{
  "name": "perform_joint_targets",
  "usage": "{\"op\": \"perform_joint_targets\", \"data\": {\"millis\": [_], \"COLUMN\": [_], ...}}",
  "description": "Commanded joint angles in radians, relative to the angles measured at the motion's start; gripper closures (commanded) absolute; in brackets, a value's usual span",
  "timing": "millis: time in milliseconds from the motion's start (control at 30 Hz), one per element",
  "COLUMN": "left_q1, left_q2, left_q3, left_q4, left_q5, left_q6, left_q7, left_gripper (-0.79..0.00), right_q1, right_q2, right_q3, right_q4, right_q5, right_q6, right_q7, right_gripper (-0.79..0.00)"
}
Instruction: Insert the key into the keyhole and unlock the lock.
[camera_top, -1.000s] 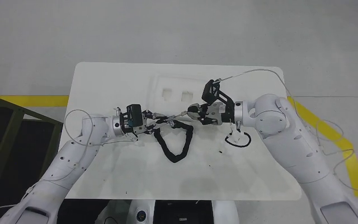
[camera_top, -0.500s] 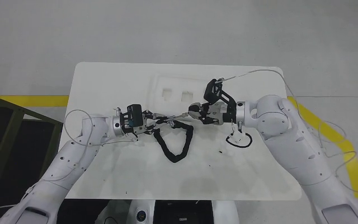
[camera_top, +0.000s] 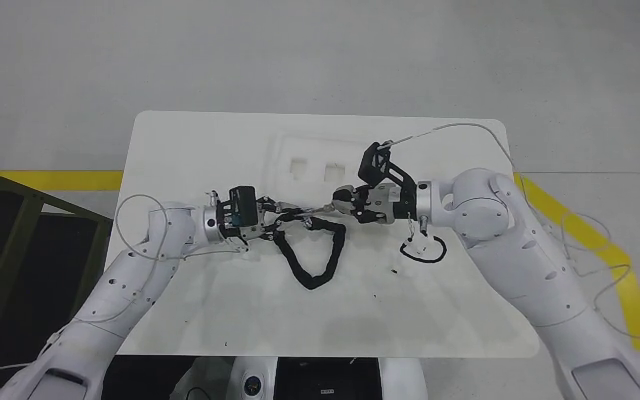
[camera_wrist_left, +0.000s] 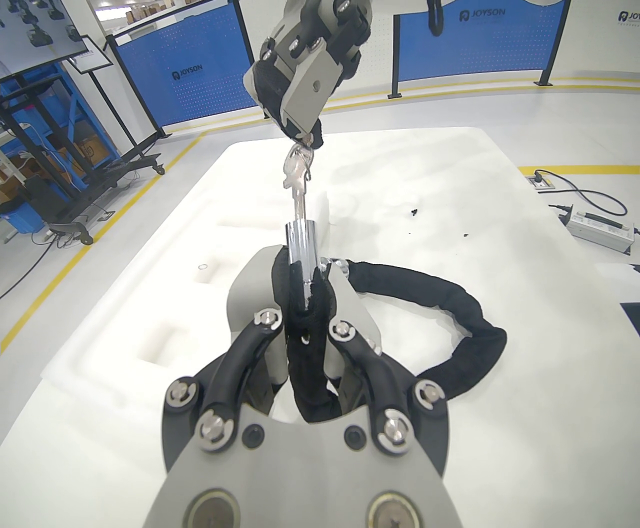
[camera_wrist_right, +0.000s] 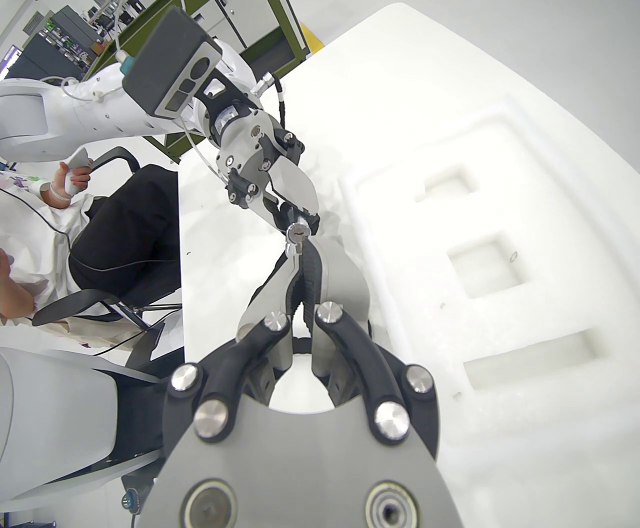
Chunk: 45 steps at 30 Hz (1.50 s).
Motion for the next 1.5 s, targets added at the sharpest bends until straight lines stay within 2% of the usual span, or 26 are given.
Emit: {"op": "perform_joint_targets", "data": {"millis": [0,533,567,633,667,700,733,767,800,967,1233,1267,1300,1367,1467], "left_q1": [-0.002,0.000,0.002,0.003,0.003,0.004,0.003,0.003,0.003,-0.003,-0.008,-0.009,-0.010,-0.012,-0.013], "left_q2": [0.000,0.002,0.003,0.005,0.006,0.006,0.007,0.007,0.006,0.005,0.001,0.001,0.000,0.000,-0.001], "left_q3": [0.002,-0.002,-0.005,-0.011,-0.013,-0.014,-0.015,-0.017,-0.017,-0.011,0.005,0.008,0.010,0.013,0.015], "left_q4": [-0.002,0.023,0.029,0.037,0.039,0.041,0.041,0.041,0.041,0.030,0.024,0.024,0.024,0.026,0.029], "left_q5": [0.000,-0.004,-0.009,-0.009,-0.011,-0.012,-0.014,-0.020,-0.026,-0.044,-0.055,-0.055,-0.057,-0.057,-0.061], "left_q6": [-0.001,0.007,0.007,0.006,0.005,0.003,0.002,-0.001,-0.006,-0.036,-0.060,-0.061,-0.062,-0.064,-0.064], "left_q7": [-0.001,0.020,0.025,0.034,0.039,0.043,0.045,0.051,0.056,0.063,0.067,0.068,0.070,0.072,0.076], "left_gripper": [0.000,0.000,0.000,0.000,0.000,0.000,0.000,0.000,0.000,0.000,0.000,0.000,0.000,0.000,0.000], "right_q1": [0.003,0.016,0.011,-0.003,-0.010,-0.016,-0.020,-0.024,-0.027,-0.027,-0.003,-0.001,0.001,0.004,0.006], "right_q2": [-0.001,-0.002,0.002,0.009,0.013,0.016,0.019,0.022,0.023,0.021,0.006,0.004,0.003,0.001,0.000], "right_q3": [-0.005,0.000,0.013,0.037,0.046,0.053,0.058,0.061,0.063,0.042,-0.009,-0.013,-0.017,-0.023,-0.029], "right_q4": [0.003,0.016,0.011,-0.004,-0.016,-0.025,-0.034,-0.040,-0.045,-0.056,-0.052,-0.051,-0.050,-0.048,-0.047], "right_q5": [0.002,-0.003,-0.005,-0.017,-0.024,-0.034,-0.043,-0.045,-0.050,-0.081,-0.167,-0.174,-0.180,-0.189,-0.198], "right_q6": [-0.001,0.003,0.003,-0.001,-0.011,-0.029,-0.048,-0.066,-0.079,-0.117,-0.110,-0.108,-0.108,-0.105,-0.103], "right_q7": [0.000,-0.008,-0.010,-0.008,-0.005,0.004,0.013,0.017,0.020,-0.002,-0.079,-0.085,-0.089,-0.096,-0.104], "right_gripper": [0.000,0.000,-0.028,-0.188,-0.314,-0.382,-0.640,-0.767,-0.785,-0.785,-0.785,-0.767,-0.677,-0.369,-0.212]}}
